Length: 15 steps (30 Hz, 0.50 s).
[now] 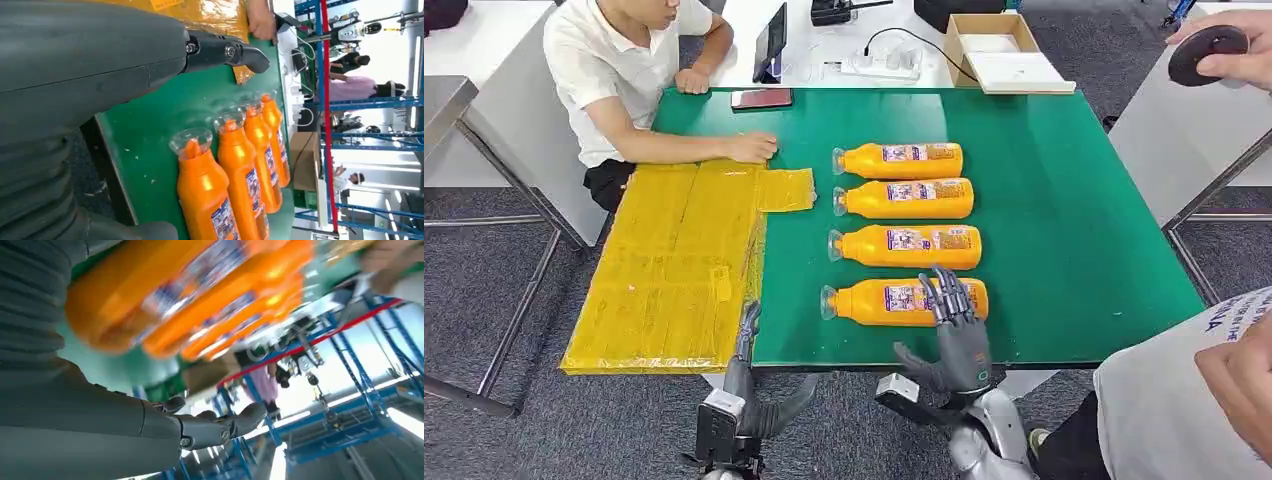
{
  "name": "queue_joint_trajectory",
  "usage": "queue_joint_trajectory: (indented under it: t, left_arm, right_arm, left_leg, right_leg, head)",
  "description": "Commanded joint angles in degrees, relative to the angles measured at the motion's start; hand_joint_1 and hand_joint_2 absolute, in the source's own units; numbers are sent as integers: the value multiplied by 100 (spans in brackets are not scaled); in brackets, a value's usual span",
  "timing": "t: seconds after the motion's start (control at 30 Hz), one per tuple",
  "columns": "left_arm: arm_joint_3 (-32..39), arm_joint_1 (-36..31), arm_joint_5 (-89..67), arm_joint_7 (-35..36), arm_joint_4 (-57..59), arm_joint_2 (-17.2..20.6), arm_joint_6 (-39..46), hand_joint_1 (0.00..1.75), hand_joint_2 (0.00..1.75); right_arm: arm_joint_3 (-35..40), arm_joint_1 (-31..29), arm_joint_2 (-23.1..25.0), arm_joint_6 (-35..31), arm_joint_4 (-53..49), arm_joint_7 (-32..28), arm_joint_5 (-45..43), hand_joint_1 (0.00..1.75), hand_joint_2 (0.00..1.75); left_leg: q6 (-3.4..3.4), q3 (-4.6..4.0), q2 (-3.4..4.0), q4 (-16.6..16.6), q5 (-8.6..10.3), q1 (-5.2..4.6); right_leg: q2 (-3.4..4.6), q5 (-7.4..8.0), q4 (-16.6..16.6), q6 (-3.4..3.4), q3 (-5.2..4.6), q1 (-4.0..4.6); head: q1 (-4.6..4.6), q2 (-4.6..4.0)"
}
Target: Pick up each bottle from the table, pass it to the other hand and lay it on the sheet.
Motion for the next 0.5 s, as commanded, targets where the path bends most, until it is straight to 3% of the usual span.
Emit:
queue_joint_trajectory:
  t: [0.03, 0.17, 0.37, 0.5]
  left_arm:
    - [-120, -54, -9, -182, 20, 138, -59, 0, 175]
    - [-103, -23, -30, -182, -22, 144, -67, 0, 175]
    - [-192, -22, -55, -182, -6, 190, -119, 0, 175]
    - [-192, -22, -55, -182, -6, 190, -119, 0, 175]
  right_arm:
    - [-671, -560, -204, -365, 864, 283, 609, 0, 175]
    - [-647, -945, -335, -365, 1479, 444, 955, 0, 175]
    - [-165, -1448, -426, -24, 2608, 718, 590, 0, 175]
    - [-165, -1448, -426, -24, 2608, 718, 590, 0, 175]
  left_leg:
    - [-11, 22, 3, -8, -6, 5]
    - [-9, 17, 12, -3, -7, 6]
    - [-8, 18, 16, -5, -6, 10]
    - [-14, 29, 22, -7, -11, 12]
  right_leg:
    - [-4, -7, -7, -12, 21, 7]
    - [7, -4, -3, -9, 14, 8]
    - [12, -1, -7, -8, 15, 10]
    - [13, -5, -9, -15, 26, 13]
  head:
    - [0, 0]
    - [-2, 0]
    - [-2, 0]
    - [-2, 0]
